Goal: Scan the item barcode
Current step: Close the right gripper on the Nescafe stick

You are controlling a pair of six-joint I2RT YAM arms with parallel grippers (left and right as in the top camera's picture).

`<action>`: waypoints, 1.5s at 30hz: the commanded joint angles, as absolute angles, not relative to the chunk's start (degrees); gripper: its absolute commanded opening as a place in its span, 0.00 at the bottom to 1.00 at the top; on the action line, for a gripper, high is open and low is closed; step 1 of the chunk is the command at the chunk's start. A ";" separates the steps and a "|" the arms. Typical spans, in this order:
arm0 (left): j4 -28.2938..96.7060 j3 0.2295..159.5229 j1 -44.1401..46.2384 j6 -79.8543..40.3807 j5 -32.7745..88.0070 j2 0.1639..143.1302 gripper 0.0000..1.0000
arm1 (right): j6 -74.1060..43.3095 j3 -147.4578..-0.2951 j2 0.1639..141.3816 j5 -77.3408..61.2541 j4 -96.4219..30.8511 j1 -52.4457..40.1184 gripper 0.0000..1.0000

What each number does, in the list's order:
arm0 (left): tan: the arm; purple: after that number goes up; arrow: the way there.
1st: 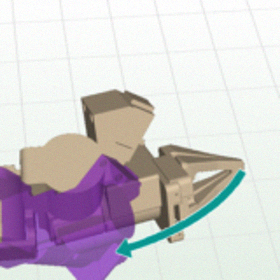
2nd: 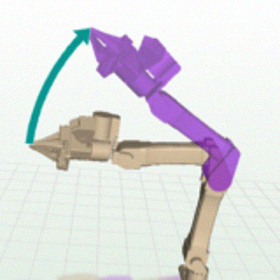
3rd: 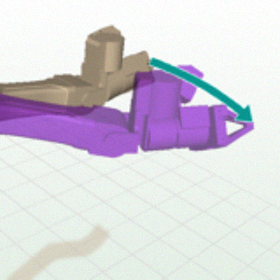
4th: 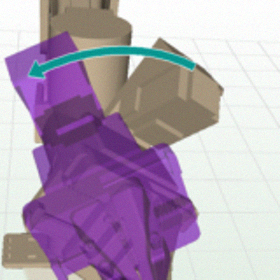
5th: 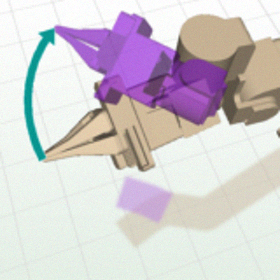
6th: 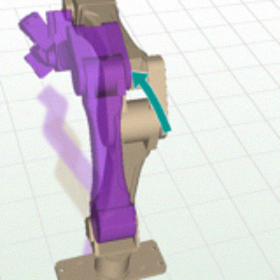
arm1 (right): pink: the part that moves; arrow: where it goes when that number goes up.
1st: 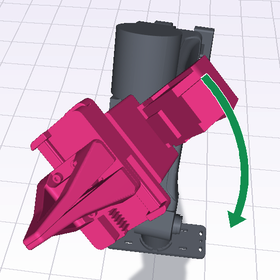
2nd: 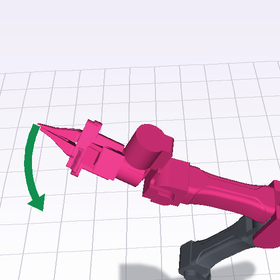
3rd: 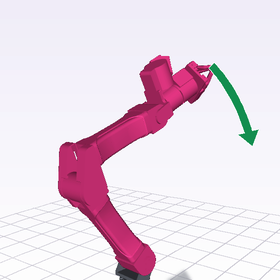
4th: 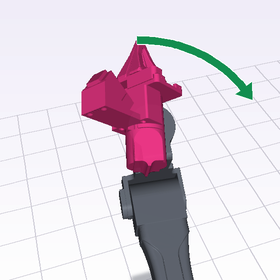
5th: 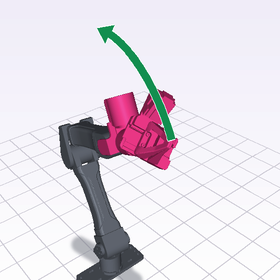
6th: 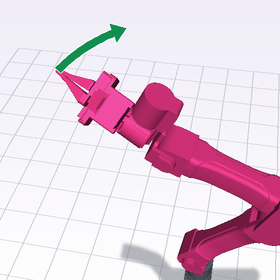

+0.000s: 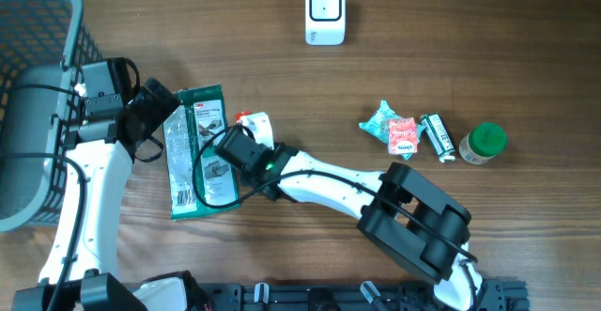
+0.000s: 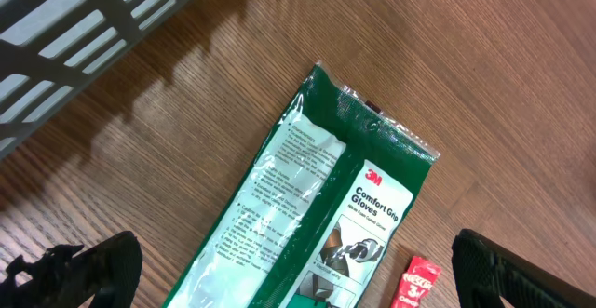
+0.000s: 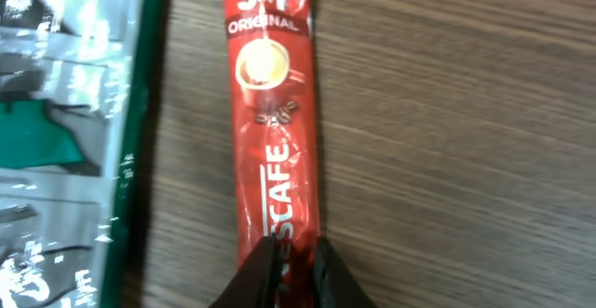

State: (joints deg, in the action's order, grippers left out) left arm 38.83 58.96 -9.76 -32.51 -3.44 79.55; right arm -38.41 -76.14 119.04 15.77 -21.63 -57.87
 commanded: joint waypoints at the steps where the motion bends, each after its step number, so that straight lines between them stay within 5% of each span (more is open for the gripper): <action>1: 38.85 59.81 -9.87 -33.50 -4.14 79.94 1.00 | -39.00 -75.70 119.81 20.40 -24.75 -55.75 0.13; 11: 38.85 59.81 -9.87 -33.50 -4.14 79.94 1.00 | -34.89 -75.72 113.73 21.04 -35.94 -47.22 0.14; 22: 38.83 59.81 -9.87 -33.50 -4.14 79.94 1.00 | -18.79 -75.72 109.80 5.02 -35.99 -44.42 0.22; 31: 38.83 59.81 -9.87 -33.50 -4.14 79.94 1.00 | -20.99 -75.66 112.01 1.21 -40.23 -44.45 0.32; 45: 38.83 59.81 -9.87 -33.50 -4.14 79.94 1.00 | -18.94 -75.40 114.98 5.74 -41.43 -44.42 0.32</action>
